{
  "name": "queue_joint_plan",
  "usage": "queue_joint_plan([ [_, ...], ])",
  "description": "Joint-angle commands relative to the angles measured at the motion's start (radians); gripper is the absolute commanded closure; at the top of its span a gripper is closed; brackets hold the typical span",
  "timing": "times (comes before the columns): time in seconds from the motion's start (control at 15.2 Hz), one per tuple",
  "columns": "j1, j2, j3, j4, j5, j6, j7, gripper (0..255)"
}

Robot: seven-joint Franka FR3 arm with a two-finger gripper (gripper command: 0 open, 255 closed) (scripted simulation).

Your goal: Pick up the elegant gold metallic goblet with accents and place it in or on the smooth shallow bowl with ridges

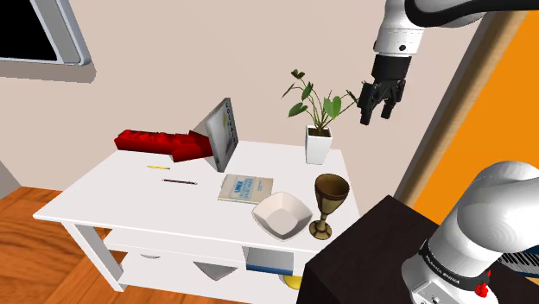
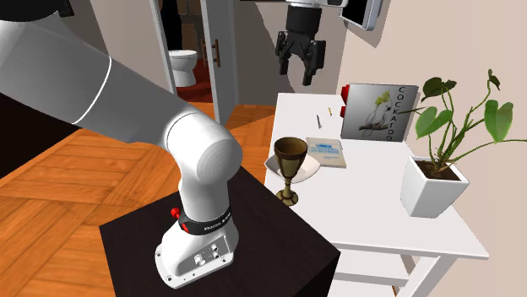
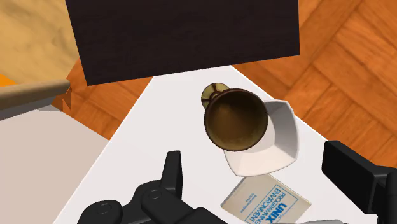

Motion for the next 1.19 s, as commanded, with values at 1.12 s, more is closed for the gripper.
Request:
queue_joint_plan([
  [1.12, 0.024, 0.270, -0.144, -0.419, 0.101, 0.753, -0.182, 0],
])
